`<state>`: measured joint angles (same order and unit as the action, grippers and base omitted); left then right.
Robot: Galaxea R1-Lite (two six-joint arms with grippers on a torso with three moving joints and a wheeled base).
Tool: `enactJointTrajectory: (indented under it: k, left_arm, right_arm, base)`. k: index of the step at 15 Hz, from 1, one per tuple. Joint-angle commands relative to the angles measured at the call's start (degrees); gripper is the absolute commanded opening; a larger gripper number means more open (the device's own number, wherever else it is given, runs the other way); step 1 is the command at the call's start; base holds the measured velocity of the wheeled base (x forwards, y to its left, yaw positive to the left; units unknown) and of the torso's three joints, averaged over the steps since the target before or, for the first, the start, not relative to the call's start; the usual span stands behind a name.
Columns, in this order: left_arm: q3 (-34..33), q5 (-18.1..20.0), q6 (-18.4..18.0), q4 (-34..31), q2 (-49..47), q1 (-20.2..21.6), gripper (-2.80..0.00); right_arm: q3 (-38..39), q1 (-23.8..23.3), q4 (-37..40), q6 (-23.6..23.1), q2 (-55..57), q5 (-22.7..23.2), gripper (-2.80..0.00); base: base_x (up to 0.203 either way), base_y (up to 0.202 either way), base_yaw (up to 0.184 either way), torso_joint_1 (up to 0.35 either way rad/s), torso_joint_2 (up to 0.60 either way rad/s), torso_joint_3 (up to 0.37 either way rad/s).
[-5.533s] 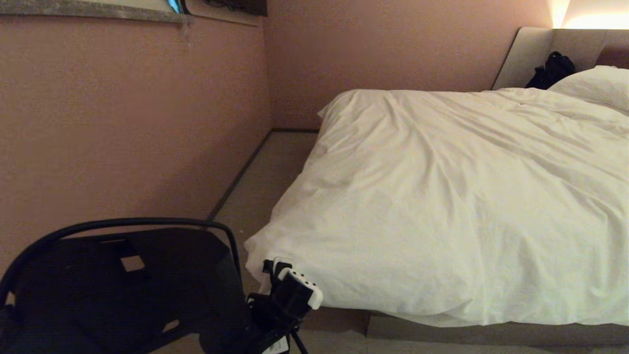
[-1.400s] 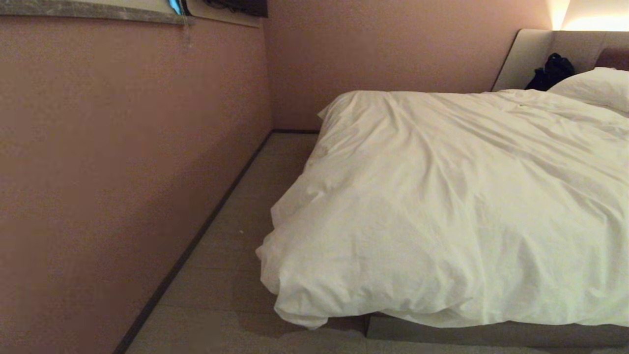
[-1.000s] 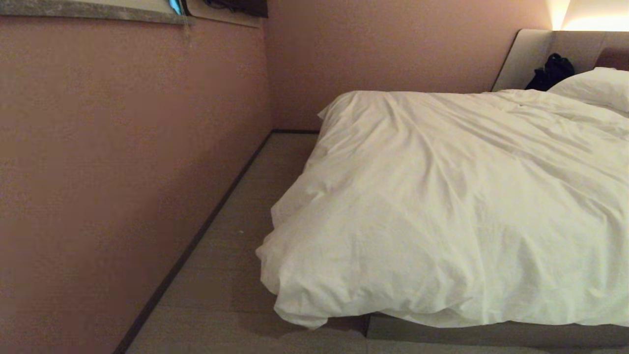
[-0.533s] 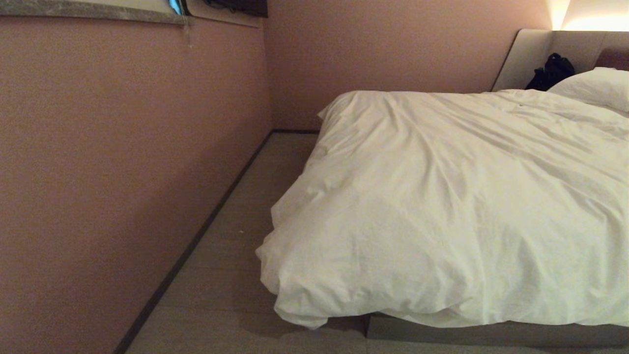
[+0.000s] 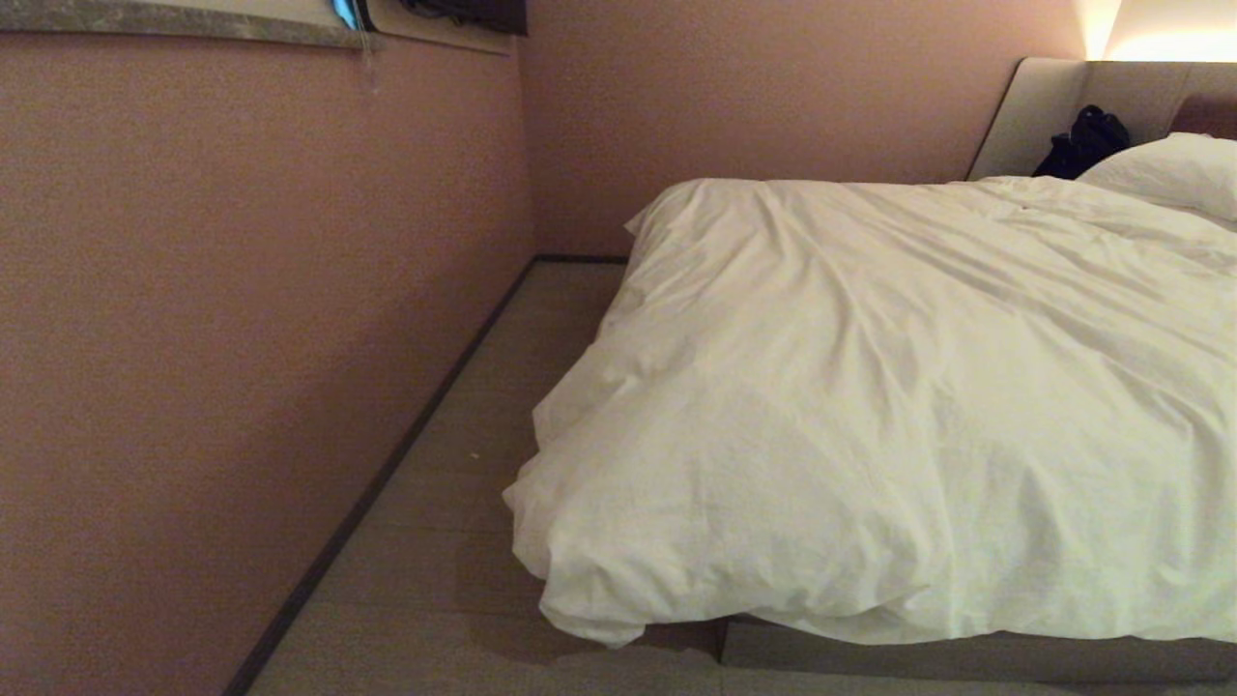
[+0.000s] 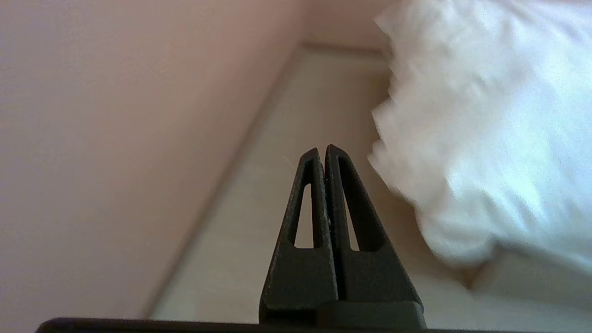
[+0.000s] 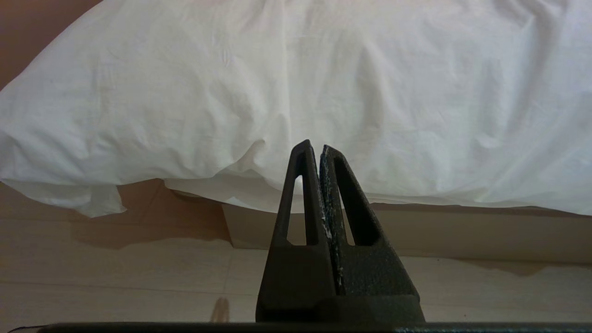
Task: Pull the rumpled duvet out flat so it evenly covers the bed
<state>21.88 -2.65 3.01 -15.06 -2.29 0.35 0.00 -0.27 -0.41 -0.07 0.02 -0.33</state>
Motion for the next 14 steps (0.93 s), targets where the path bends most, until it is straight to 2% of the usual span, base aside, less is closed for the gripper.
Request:
enactJointTrajectory:
  k: [1, 5, 9, 14]
  left_arm:
    - [-2.99, 1.20, 1.10, -0.72, 2.29, 0.01, -2.80]
    - [-8.99, 1.01, 1.60, 0.92, 2.29, 0.01, -2.80]
    - [-12.24, 1.08, 1.28, 2.84, 2.29, 0.01, -2.80]
    - [-16.29, 0.28, -0.34, 3.79, 2.29, 0.01, -2.80]
  right_arm:
    - [0.00, 0.00, -0.02, -0.01, -0.02, -0.02, -2.80]
    - [0.00, 0.00, -0.02, -0.01, -0.02, -0.02, -2.80]
    - [0.00, 0.00, -0.02, -0.01, -0.02, -0.02, -2.80]
    - [0.00, 0.00, -0.02, -0.01, -0.02, -0.02, -2.80]
  base:
    - [0.000, 0.000, 0.000, 0.000, 0.00, 0.000]
    - [0.000, 0.000, 0.000, 0.000, 0.00, 0.000]
    - [0.000, 0.000, 0.000, 0.000, 0.00, 0.000]
    - [0.000, 0.000, 0.000, 0.000, 0.00, 0.000]
